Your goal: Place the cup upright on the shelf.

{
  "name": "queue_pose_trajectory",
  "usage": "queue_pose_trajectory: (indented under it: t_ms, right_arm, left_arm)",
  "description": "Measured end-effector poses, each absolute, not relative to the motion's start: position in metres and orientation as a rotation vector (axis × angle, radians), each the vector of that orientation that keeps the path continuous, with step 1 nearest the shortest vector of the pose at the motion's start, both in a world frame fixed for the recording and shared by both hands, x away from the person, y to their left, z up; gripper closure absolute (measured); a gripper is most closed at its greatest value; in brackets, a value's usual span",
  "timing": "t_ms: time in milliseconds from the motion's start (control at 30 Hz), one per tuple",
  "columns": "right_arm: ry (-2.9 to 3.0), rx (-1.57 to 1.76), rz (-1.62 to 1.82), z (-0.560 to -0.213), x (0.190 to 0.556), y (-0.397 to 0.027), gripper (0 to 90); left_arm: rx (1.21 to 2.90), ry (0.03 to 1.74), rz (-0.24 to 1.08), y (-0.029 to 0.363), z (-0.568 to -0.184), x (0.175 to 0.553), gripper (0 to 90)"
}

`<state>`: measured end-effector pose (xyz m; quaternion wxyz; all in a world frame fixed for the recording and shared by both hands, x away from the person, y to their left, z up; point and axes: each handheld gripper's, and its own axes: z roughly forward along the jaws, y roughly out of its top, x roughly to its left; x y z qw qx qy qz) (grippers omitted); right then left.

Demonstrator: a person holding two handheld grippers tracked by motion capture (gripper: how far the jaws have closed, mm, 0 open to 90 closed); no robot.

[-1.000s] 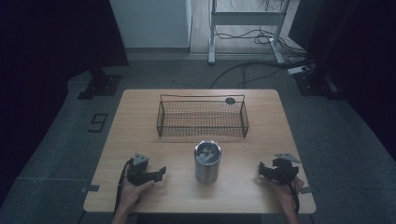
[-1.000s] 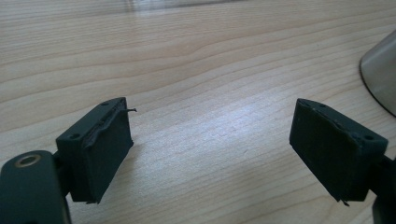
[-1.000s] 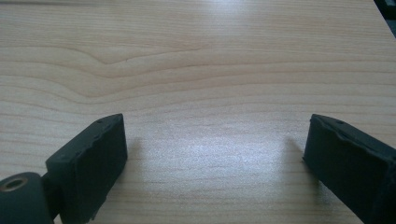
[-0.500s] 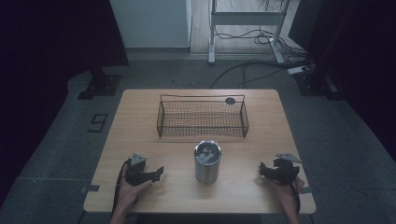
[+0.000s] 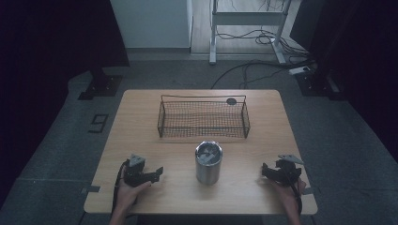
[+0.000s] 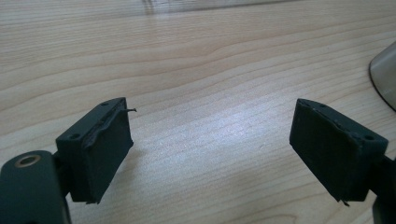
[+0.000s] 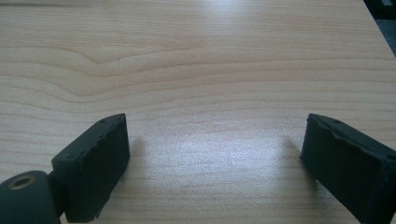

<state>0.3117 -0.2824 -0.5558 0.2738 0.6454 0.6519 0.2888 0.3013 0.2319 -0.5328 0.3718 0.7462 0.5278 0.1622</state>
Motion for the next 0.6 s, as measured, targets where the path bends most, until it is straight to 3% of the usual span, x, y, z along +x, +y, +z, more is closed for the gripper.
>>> queue_pose_trajectory:
  t_ms: [600]
  right_arm:
    - [1.755,1.734,0.776,-0.556,0.313,-0.286,8.3]
  left_arm:
    - [1.838,1.272,0.452,0.226,-0.497,0.290,11.0]
